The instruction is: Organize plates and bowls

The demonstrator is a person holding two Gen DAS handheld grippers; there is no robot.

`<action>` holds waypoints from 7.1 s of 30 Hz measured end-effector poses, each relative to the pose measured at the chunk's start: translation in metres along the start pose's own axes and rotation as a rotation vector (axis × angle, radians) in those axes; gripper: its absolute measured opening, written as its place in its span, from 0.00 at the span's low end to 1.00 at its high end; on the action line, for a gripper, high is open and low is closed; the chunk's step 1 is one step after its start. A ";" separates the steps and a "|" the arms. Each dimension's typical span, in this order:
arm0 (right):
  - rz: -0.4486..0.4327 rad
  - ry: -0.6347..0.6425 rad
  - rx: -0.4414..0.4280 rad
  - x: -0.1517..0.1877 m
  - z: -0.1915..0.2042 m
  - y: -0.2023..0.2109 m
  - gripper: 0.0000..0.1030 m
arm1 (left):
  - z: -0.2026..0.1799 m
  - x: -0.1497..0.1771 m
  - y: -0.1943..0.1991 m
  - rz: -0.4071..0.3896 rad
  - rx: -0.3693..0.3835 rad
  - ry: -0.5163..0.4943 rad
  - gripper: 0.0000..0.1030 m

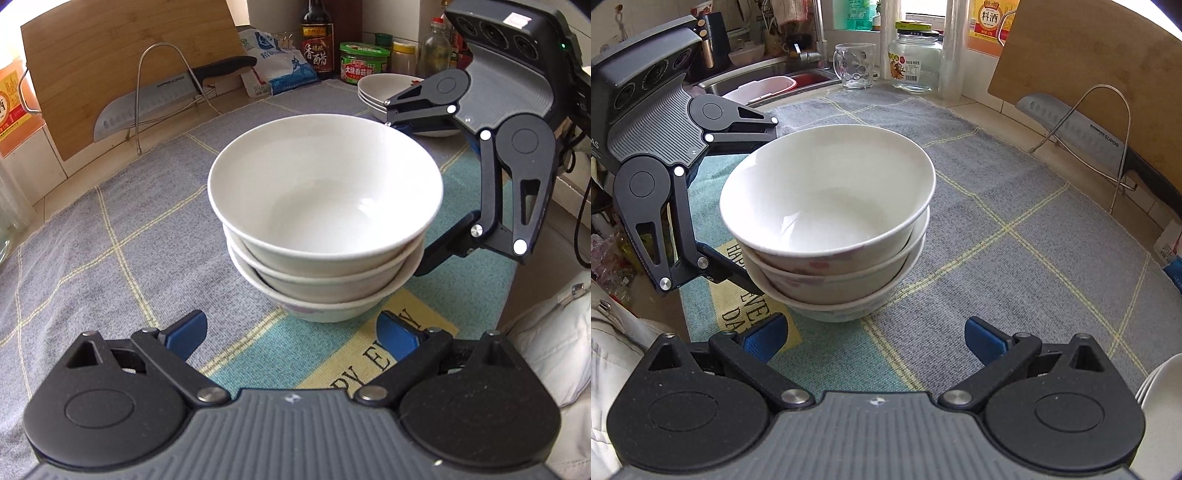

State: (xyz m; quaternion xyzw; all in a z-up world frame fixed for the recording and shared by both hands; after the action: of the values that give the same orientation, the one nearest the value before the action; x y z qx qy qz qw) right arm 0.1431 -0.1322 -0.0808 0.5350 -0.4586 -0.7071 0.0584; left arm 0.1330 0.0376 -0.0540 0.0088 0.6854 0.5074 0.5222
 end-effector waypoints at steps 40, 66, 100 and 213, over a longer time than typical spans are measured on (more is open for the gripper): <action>0.059 0.047 -0.049 -0.023 0.025 -0.016 0.88 | 0.017 -0.018 -0.004 -0.038 0.353 -0.267 0.85; 0.076 0.052 -0.096 -0.024 0.021 -0.016 0.87 | 0.019 -0.025 -0.009 -0.016 0.427 -0.305 0.81; 0.062 0.072 0.067 0.013 -0.065 0.106 0.86 | -0.070 -0.130 -0.061 -0.149 0.400 -0.400 0.81; -0.133 -0.883 1.086 0.023 -0.007 0.193 1.00 | -0.081 -0.159 -0.006 -0.223 -0.081 0.136 0.99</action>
State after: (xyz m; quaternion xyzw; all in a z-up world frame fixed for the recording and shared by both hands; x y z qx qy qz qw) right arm 0.0601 -0.2602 0.0405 0.1784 -0.6940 -0.5311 -0.4522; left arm 0.1499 -0.1067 0.0498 -0.1228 0.6949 0.4728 0.5278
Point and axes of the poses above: each gripper's, at about its wrist camera, not at the fingertips, and y roughly against the way its jaws point, z to its left, x to its underside, the point moved 2 cm from there along -y, roughly the way its jaws point, and after that the axes turned 7 degrees about -z, right-handed, at the moved point
